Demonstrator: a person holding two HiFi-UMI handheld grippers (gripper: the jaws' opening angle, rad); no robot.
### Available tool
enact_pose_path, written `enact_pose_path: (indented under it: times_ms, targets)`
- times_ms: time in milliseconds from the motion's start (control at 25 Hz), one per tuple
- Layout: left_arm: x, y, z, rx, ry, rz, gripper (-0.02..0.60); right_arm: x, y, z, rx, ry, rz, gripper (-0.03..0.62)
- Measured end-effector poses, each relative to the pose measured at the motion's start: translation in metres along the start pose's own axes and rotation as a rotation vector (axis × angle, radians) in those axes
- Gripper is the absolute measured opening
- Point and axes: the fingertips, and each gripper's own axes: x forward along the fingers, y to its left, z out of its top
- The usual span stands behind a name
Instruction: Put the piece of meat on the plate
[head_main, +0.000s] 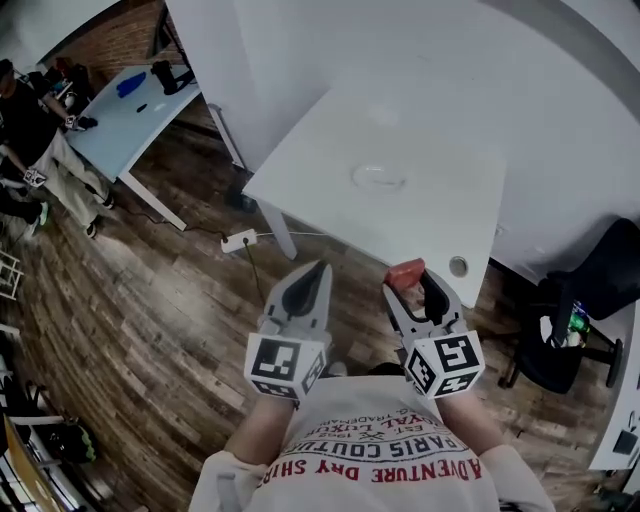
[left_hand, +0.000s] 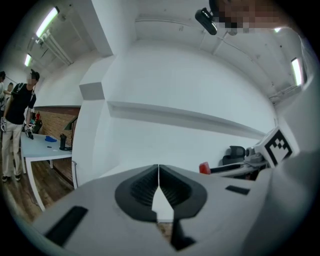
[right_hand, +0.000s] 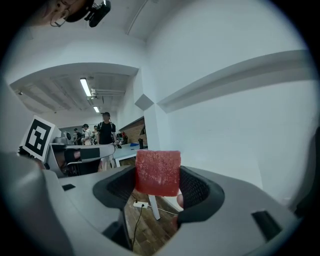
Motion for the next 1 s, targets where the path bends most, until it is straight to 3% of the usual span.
enact_pose_path:
  times_ms: [440,1000]
  targets:
    - [0.09,0.04,-0.025,-0.028,0.082,-0.011,0.009,0.087,-0.054,-0.004,0.057,0.052,-0.012,0.281]
    - [0.266,0.068,0.002,0.006,0.133,-0.042,0.009,0.196,-0.179,0.036,0.115,0.062,-0.039,0.281]
